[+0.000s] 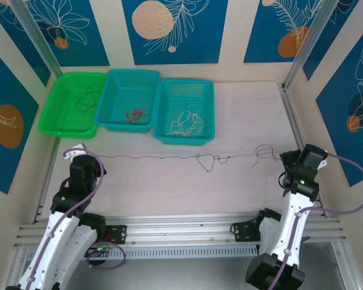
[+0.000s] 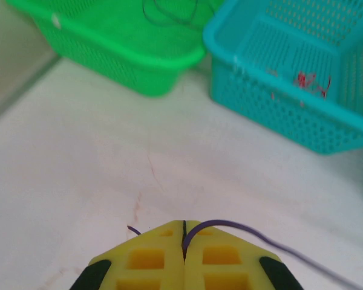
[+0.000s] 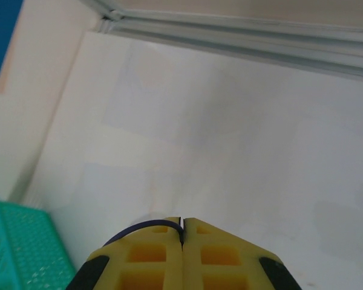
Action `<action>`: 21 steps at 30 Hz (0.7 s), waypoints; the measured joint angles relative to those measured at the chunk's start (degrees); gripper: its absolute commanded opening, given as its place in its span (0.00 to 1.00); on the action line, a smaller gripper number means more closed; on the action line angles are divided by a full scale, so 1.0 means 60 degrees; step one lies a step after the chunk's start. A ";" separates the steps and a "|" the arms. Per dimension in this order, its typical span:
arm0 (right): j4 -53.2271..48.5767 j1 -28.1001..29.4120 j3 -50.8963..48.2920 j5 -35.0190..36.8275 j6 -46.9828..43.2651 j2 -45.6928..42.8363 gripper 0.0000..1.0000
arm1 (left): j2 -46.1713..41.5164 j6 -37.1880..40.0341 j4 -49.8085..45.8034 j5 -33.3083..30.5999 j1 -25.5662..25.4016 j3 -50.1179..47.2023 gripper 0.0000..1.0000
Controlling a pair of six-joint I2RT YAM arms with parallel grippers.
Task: Untangle the cables
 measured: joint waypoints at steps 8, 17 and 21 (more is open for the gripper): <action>0.0372 0.2324 0.0251 -0.1778 -0.0310 0.0455 0.00 | 0.0991 -0.1228 0.1898 0.2652 0.0007 -0.2379 0.56; 0.0240 0.4783 0.2178 -0.2375 -0.0488 0.1195 0.00 | 0.0739 -0.1603 0.2900 0.3508 -0.0084 -0.3002 0.76; 0.0098 0.5431 0.2998 -0.2619 -0.0517 0.1457 0.00 | 0.0758 -0.0965 0.4033 0.4116 -0.0725 -0.2805 0.79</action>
